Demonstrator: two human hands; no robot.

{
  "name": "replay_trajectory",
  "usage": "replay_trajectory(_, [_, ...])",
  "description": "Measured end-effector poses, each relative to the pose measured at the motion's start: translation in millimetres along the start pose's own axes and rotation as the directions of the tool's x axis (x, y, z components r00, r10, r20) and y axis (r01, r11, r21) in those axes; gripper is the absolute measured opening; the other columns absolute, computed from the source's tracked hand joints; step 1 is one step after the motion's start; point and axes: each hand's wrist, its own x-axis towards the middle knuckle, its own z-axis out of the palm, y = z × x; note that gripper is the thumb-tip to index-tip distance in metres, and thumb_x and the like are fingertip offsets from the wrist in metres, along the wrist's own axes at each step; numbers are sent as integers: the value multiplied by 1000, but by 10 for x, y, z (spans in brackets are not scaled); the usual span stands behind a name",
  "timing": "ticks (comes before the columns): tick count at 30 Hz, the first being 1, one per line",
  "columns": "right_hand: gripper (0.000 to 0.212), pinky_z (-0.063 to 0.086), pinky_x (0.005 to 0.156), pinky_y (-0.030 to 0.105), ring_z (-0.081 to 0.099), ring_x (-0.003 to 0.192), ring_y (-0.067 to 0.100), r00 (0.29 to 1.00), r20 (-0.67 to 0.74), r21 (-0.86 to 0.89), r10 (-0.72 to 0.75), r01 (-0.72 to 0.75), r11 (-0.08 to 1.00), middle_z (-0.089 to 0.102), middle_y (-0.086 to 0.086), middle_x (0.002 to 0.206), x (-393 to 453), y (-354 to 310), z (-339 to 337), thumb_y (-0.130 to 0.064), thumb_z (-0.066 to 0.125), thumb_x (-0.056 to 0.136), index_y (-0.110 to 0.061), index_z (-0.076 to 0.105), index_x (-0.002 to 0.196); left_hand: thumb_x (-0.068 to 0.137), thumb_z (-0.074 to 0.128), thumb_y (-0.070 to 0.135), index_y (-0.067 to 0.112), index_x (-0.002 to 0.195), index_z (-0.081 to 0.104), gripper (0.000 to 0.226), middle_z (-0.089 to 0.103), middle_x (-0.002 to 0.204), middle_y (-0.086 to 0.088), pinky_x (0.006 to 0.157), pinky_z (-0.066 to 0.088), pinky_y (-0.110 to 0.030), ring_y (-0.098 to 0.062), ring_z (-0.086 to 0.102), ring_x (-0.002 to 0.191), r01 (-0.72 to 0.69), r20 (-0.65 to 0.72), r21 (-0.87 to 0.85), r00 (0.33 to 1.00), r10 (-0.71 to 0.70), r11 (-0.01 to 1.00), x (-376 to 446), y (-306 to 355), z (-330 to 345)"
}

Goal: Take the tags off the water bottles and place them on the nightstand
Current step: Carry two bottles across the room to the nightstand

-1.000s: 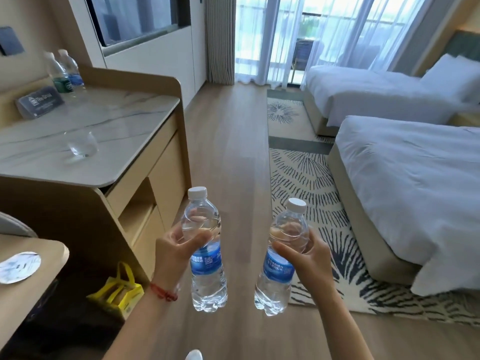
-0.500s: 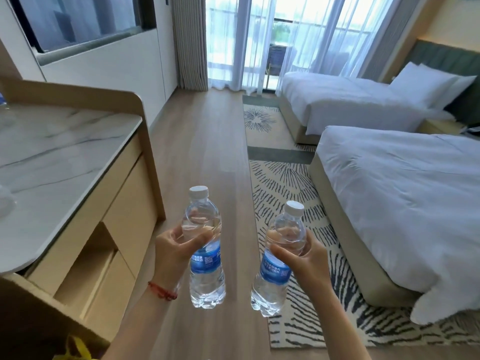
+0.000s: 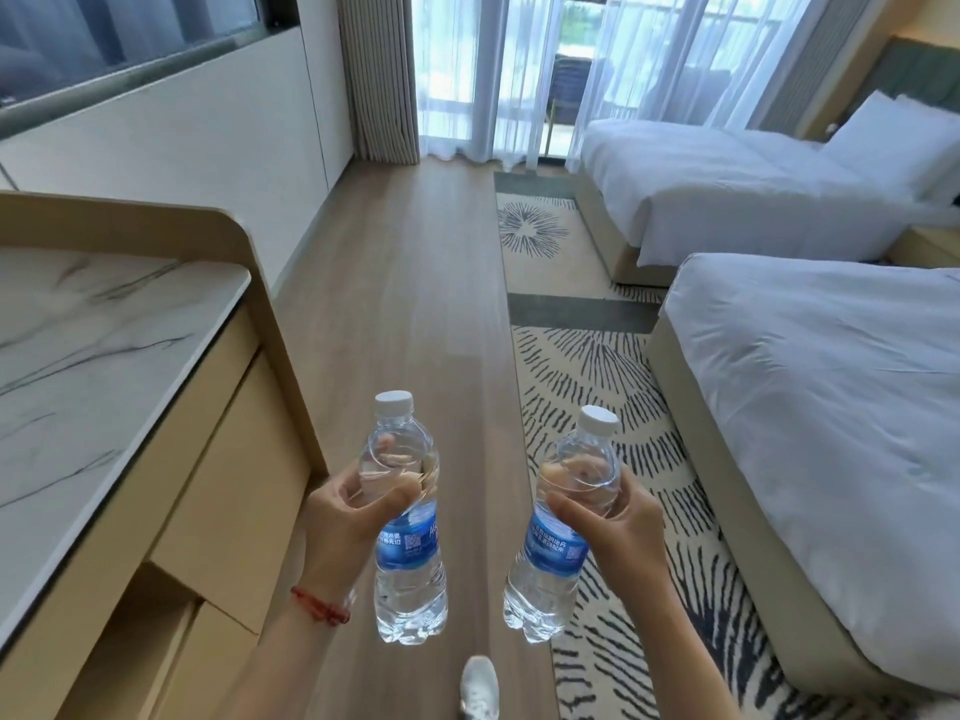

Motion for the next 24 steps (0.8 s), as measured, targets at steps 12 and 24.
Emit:
replay_trajectory(12, [37,53,62,16,71,74,12,998,60,-27,-15,17,999,74,-6,83,2645,199,94,-18,85,57,-21,64,88,47,87,33,22,82,74,39,75,78,0,55,53,-18,-16,71,72,-7,-63,29,998,8,1000,2414,-24,790])
replay_trajectory(24, [34,52,60,14,70,72,10,1000,10,10,-1,0,1000,73,-7,77,4971,506,469,-16,81,58,-18,63,87,42,78,42,17,81,71,47,75,74,5,55,53,-17,-11,70,66,-8,-68,49,998,12,999,4801,-137,1244])
